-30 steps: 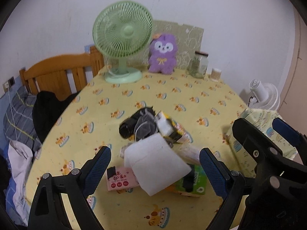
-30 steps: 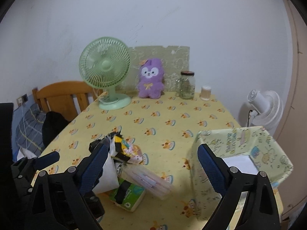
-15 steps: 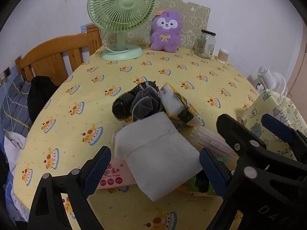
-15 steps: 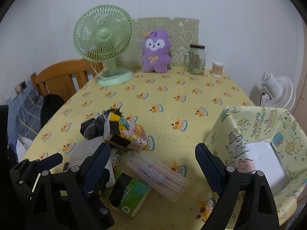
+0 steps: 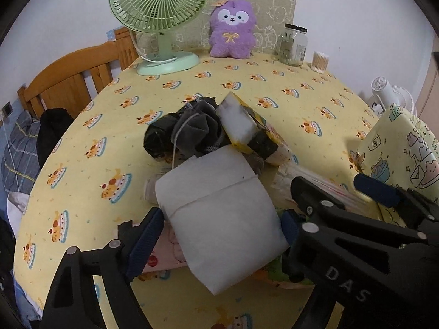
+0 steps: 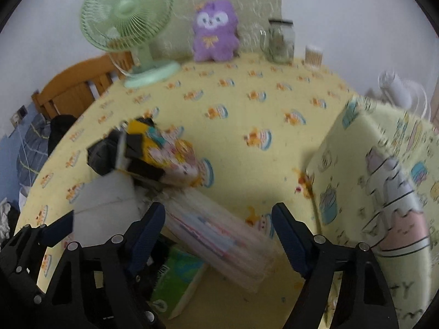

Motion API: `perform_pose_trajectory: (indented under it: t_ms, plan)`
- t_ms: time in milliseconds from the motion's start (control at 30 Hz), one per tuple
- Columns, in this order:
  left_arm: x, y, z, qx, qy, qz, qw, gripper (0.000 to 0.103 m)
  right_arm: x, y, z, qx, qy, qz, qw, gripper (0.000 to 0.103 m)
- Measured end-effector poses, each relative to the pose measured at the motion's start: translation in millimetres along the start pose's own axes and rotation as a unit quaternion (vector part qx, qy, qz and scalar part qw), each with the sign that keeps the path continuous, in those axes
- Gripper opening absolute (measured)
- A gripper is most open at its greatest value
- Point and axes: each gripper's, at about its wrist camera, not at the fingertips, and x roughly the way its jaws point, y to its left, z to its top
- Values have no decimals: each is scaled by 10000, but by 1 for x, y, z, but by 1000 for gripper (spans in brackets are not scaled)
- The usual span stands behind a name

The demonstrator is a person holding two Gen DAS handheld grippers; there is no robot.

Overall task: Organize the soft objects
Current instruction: 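Grasp the white folded pad with the left tool while the right tool grasps the clear straw bundle, then lift and carry the pad and straws toward the cartoon-print storage box with both tools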

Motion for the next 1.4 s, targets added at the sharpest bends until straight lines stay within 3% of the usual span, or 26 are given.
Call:
perform_pose_trajectory:
  t_ms: [200,300,467,600,667,833,1400]
  plan:
    - [2,-5,-2,114,-43,109,9999,87,11,-3,-4,96,107,3,9999,79]
    - [2,-7,-2,155,-59,80,9998,83,14,-5,-5,161,141,120,9997,64]
    - [0,-7,-3,186,-98,-99,9997,68,12,0,-4,61,102,257,9996,44]
    - [-2,-12,-3,173,-81,-139,9997,56,7,0,-5,24,65,462,9989,36]
    - [-4,-15,-3,119,-83,-203,9997,45,3,0,-6,48,38,468,9989,30]
    - [-9,-19,-2,144,-191,-75,9997,38,-6,-1,-4,24,-63,465,9989,21]
    - [-57,-25,9,200,-768,-89,9968,37,-57,-4,6,88,-668,410,9969,19]
